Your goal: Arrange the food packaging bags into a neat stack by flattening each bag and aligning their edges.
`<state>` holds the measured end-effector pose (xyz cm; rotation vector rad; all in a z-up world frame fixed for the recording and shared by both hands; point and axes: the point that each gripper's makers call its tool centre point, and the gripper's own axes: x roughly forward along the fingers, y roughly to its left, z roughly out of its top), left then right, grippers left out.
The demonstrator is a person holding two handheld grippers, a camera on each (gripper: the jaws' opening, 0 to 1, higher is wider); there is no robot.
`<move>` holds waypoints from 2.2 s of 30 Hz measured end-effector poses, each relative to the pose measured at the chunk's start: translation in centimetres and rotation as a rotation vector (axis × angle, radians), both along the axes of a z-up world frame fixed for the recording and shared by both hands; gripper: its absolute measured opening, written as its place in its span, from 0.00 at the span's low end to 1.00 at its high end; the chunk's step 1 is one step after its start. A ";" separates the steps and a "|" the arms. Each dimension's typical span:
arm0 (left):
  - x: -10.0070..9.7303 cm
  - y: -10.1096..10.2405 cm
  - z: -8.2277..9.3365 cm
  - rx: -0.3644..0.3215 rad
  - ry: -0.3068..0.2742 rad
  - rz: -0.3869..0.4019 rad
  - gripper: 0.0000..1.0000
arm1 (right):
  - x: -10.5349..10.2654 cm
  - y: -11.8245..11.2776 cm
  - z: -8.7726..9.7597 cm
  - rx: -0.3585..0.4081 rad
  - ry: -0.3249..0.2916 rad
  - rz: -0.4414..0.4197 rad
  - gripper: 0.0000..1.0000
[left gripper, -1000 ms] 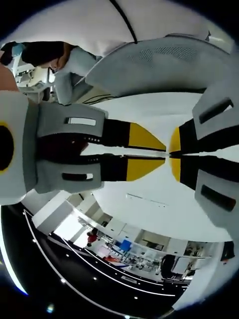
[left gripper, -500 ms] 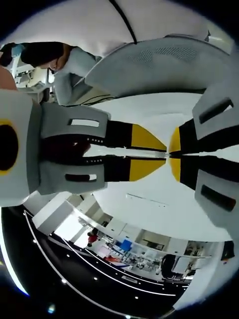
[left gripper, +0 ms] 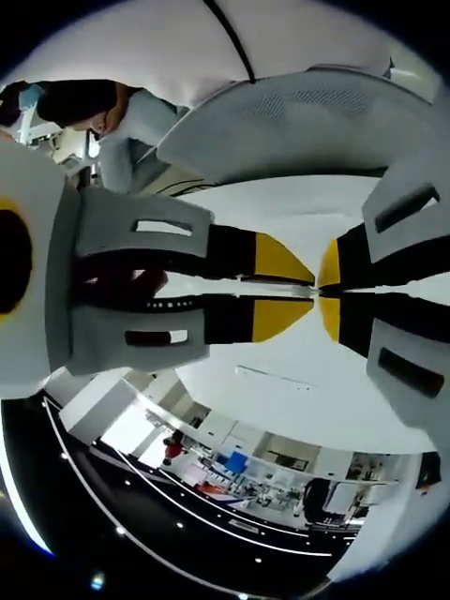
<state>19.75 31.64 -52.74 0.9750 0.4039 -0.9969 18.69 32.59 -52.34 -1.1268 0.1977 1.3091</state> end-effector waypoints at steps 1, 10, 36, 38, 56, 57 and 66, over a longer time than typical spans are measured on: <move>0.0 0.0 0.0 0.001 0.001 0.001 0.00 | 0.2 0.0 -0.1 -0.011 -0.007 0.004 0.01; 0.1 0.1 -0.1 0.002 0.003 0.005 0.00 | 0.4 0.3 -0.7 -0.093 -0.058 0.027 0.01; -0.1 0.2 -0.6 0.013 0.026 0.010 0.00 | 0.2 0.0 -1.5 -0.145 -0.047 0.055 0.00; -0.1 0.1 -0.7 0.011 0.028 0.012 0.00 | 0.2 -0.1 -1.5 -0.153 -0.050 0.058 0.00; -0.1 -0.2 -0.4 -0.001 0.014 0.014 0.00 | 0.3 -0.3 -1.3 -0.139 -0.045 0.040 0.00; -0.2 -0.2 -0.4 -0.002 0.015 0.014 0.00 | 0.3 -0.4 -1.3 -0.139 -0.044 0.040 0.00; -0.3 -0.3 -0.4 -0.001 0.017 0.012 0.00 | 0.1 -0.4 -1.3 -0.138 -0.044 0.038 0.00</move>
